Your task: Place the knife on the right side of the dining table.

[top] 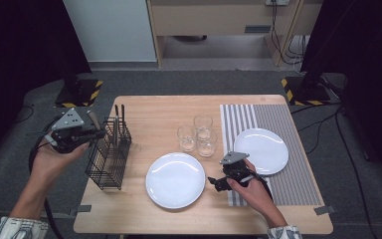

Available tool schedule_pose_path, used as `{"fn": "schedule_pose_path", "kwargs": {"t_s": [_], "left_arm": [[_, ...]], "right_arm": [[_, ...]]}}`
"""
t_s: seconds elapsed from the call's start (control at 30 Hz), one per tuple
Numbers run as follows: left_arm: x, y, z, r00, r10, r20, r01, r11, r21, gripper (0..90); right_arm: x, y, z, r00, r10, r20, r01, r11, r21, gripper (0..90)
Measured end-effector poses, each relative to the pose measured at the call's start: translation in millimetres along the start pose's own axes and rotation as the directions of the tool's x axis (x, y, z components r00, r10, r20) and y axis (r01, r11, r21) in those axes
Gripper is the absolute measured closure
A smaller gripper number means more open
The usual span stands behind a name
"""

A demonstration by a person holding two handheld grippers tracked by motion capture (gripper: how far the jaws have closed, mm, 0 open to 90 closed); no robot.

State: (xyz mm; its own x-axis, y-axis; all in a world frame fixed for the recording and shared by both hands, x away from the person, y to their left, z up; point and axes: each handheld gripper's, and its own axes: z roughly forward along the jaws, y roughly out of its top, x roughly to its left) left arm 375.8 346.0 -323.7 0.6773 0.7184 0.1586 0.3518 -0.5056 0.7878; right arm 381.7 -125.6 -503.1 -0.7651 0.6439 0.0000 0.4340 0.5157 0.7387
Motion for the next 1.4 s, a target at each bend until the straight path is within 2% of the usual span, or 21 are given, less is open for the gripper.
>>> {"fn": "schedule_pose_path", "kwargs": {"t_s": [0.17,0.3,0.43,0.57,0.8,0.93,1.17,1.2,1.33,1.37,1.4], "left_arm": [[-0.7,3.2,-6.5,0.9999,0.011,0.004,-0.011,0.9998,0.017,82.5],[-2.0,7.1,-13.8,0.9998,0.021,-0.002,-0.021,0.9996,0.017,82.5],[-4.5,13.0,-18.2,0.9993,0.036,0.011,-0.036,0.9992,0.016,82.5],[-12.2,28.1,-22.2,0.9964,0.082,0.022,-0.082,0.996,0.034,82.5],[-21.7,43.6,-24.0,0.9944,0.1,0.035,-0.101,0.9948,0.014,82.5],[-31.5,50.7,-19.0,0.9915,0.115,0.062,-0.115,0.9934,-0.004,82.5],[-42.0,57.1,-7.3,0.9887,0.129,0.076,-0.129,0.9917,-0.007,82.5],[-43.5,57.2,-0.3,0.9882,0.125,0.088,-0.125,0.9921,-0.007,82.5],[-48.4,55.2,17.3,0.9867,0.12,0.109,-0.121,0.9927,0.001,82.5],[-48.4,55.2,17.3,0.9867,0.12,0.109,-0.121,0.9927,0.001,82.5],[-51.7,53.9,26.3,0.9853,0.121,0.121,-0.122,0.9925,0.005,82.5]], "right_arm": [[-2.6,-2.4,-1.9,1.0,0.005,0.003,-0.004,1.0,-0.003,8.8],[-4.0,-3.0,-2.0,0.9999,0.009,0.007,-0.009,1.0,0.002,8.8],[-4.6,-3.3,-2.7,0.9999,0.011,0.007,-0.011,1.0,-0.003,8.8],[-4.8,-3.0,-4.3,0.9999,0.009,0.007,-0.009,1.0,-0.011,8.8],[-6.3,-3.4,-6.0,0.9999,0.012,0.004,-0.012,1.0,-0.015,9.1],[-6.6,-2.9,-7.4,0.9998,0.019,0.004,-0.019,1.0,-0.024,9.2],[-6.8,-3.1,-8.0,0.9998,0.018,0.009,-0.017,1.0,-0.021,9.2],[-6.0,-2.6,-8.1,0.9997,0.022,0.01,-0.022,1.0,-0.006,9.6],[-4.8,-1.4,-8.2,0.9997,0.019,0.015,-0.019,1.0,-0.009,9.8],[-4.8,-1.4,-8.2,0.9997,0.019,0.015,-0.019,1.0,-0.009,9.8],[-4.9,-1.1,-8.7,0.9998,0.017,0.014,-0.017,1.0,-0.018,10.4]]}}
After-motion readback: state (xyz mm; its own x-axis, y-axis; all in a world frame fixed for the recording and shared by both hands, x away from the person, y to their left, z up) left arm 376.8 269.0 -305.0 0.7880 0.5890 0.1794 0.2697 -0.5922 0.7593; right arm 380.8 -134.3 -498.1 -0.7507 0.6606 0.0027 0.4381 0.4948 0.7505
